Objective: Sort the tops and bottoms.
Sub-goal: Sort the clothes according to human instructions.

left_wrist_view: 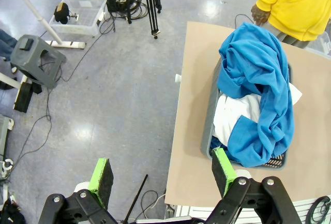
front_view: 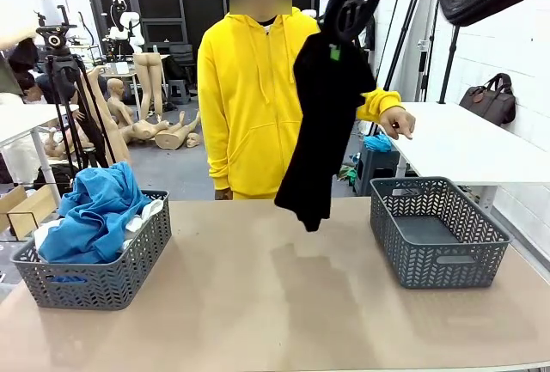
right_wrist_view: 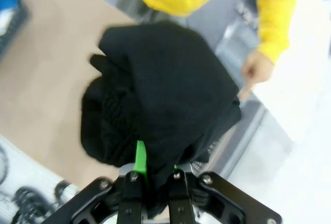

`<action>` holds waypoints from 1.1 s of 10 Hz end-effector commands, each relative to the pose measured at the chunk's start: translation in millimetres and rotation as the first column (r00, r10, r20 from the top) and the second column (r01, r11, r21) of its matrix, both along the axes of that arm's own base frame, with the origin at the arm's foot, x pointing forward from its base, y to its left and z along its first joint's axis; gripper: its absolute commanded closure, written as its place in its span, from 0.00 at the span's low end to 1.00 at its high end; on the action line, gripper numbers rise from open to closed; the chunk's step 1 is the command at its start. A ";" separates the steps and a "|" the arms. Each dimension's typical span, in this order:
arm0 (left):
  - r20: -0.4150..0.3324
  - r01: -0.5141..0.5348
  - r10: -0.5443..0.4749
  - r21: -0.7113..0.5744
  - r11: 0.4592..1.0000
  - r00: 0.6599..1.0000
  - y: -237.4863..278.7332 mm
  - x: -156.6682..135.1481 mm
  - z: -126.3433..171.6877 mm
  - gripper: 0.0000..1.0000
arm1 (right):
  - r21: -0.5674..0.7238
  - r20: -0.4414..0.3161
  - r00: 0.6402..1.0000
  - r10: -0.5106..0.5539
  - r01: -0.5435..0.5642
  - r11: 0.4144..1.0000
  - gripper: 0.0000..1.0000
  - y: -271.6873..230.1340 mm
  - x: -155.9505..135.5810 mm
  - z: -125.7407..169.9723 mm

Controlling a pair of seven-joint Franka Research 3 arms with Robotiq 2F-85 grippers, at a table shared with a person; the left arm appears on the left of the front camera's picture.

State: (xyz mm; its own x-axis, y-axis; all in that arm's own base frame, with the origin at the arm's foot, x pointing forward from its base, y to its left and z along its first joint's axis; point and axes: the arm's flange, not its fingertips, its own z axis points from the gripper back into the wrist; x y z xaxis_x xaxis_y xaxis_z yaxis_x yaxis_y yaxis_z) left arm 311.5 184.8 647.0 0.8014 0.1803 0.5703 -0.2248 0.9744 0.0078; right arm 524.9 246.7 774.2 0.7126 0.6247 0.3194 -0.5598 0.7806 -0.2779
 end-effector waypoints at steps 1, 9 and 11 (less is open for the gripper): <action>0.003 0.007 -0.007 -0.005 1.000 1.000 0.2 -0.7 -0.1 0.00 | -0.047 0.033 0.988 -0.148 0.150 0.988 1.00 -46.3 -32.3 4.1; 0.003 0.007 -0.007 -0.005 1.000 1.000 0.2 -0.7 -0.1 0.00 | 0.143 0.018 0.954 -0.299 0.294 0.945 1.00 -173.6 -70.0 -21.2; 0.003 0.007 -0.007 -0.005 1.000 1.000 0.2 -0.7 -0.1 0.00 | 0.169 -0.033 0.947 -0.321 0.322 0.932 1.00 -192.2 -51.5 -66.7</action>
